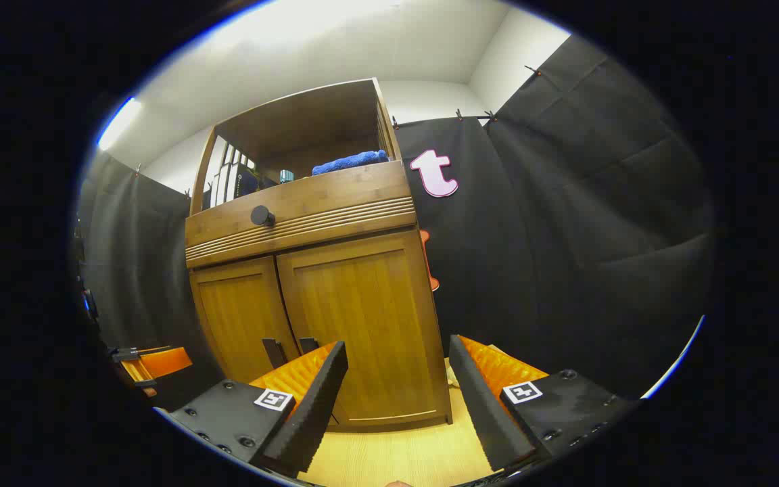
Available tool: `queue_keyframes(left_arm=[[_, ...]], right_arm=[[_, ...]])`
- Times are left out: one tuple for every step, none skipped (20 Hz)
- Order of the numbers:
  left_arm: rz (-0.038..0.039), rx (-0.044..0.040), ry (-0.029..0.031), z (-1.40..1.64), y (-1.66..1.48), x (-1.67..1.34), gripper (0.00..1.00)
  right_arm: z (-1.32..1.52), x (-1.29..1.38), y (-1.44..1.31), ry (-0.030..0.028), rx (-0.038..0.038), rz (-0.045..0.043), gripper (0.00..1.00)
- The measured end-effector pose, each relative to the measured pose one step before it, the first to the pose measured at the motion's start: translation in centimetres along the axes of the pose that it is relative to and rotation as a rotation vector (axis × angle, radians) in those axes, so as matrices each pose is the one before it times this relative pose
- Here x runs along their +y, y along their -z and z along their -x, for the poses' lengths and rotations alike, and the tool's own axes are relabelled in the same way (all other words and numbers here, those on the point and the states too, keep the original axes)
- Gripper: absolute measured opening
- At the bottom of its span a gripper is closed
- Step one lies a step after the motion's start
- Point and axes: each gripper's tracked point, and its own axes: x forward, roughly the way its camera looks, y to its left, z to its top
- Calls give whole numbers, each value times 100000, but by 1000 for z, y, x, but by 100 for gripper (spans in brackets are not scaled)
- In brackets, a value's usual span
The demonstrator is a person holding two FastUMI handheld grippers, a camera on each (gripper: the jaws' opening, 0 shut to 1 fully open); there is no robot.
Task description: Open the right door of the double-door shoe cabinet with the right hand, and open the left door with the left hand.
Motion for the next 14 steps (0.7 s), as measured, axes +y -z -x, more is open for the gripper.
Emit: queue_keyframes(left_arm=[[-350, -422, -146, 20, -111, 8, 92], [-473, -347, -386, 58, -47, 40, 94], [-472, -99, -147, -63, -34, 7, 95], [-333, -122, -75, 26, 15, -13, 92], [-143, -158, -15, 50, -53, -19, 92], [28, -459, 52, -27, -214, 2, 92], [-93, -684, -13, -80, -135, 4, 92], [-297, -557, -274, 40, -225, 68, 92], [-306, -537, -120, 128, 23, -22, 92], [-113, -441, 89, 37, -94, -37, 92], [108, -209, 353, 24, -141, -26, 92], [152, -45, 137, 84, -13, 13, 92], [-191, -139, 51, -41, -48, 5, 92], [-417, -25, -104, 49, -33, 33, 95]], right_arm=[[-62, 52, 88, -288, 333, 288, 88], [-14, -11, 64, -153, 225, 457, 88], [-20, 7, 9, -91, 45, 468, 88], [-24, -20, -9, -79, 6, 331, 88], [25, 5, 33, -29, 83, 275, 88], [21, -10, -24, -2, 109, 264, 88], [-14, -7, 42, 47, 121, 263, 88], [71, -28, -28, 57, 146, 224, 88], [10, -2, 27, 21, 195, 235, 88], [6, 0, 27, 14, 108, 218, 88], [8, 2, 13, 23, 87, 295, 88], [37, 13, 30, -96, 164, 213, 88], [-32, 63, 89, -126, 202, 176, 88], [-32, 47, 91, -341, 252, 161, 88]])
